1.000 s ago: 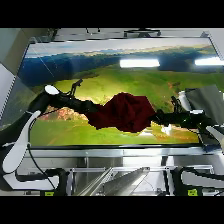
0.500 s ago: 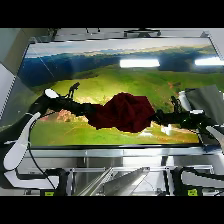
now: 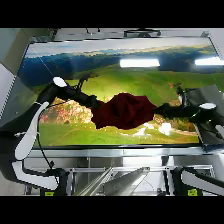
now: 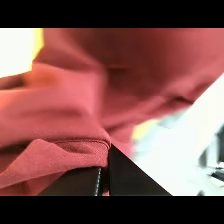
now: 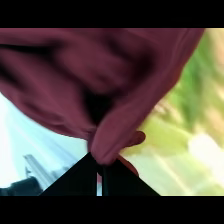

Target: Fold the shirts.

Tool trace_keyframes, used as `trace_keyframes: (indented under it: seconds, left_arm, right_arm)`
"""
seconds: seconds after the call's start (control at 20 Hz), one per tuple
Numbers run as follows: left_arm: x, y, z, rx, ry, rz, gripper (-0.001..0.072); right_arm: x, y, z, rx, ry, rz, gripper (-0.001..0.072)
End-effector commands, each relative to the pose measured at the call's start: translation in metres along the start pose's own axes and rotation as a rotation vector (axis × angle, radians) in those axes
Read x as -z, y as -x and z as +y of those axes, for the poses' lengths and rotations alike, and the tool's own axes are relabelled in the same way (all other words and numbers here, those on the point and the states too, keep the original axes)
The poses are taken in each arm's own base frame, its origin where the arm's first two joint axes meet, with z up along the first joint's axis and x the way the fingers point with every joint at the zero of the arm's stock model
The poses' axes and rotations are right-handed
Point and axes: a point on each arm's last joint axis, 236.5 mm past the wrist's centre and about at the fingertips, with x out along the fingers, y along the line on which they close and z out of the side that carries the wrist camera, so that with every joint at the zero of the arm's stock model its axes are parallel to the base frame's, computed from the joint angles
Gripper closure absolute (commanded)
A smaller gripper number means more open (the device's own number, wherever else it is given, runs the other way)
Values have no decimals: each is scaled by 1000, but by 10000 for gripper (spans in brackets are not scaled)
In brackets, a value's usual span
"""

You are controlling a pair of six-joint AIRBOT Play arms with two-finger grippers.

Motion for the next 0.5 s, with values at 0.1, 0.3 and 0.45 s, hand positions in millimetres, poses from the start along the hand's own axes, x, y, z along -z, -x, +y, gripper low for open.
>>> trace_keyframes:
  seconds: [0.1,0.3,0.45]
  left_arm:
    - [-17,171,-202,332,-342,-348,677]
    - [31,329,-336,429,-668,-775,677]
    - [61,379,-356,154,-767,-995,675]
  right_arm:
    - [-72,145,204,-144,459,-350,694]
    - [-57,254,374,-208,878,-687,695]
    - [-40,297,433,-107,1039,-882,695]
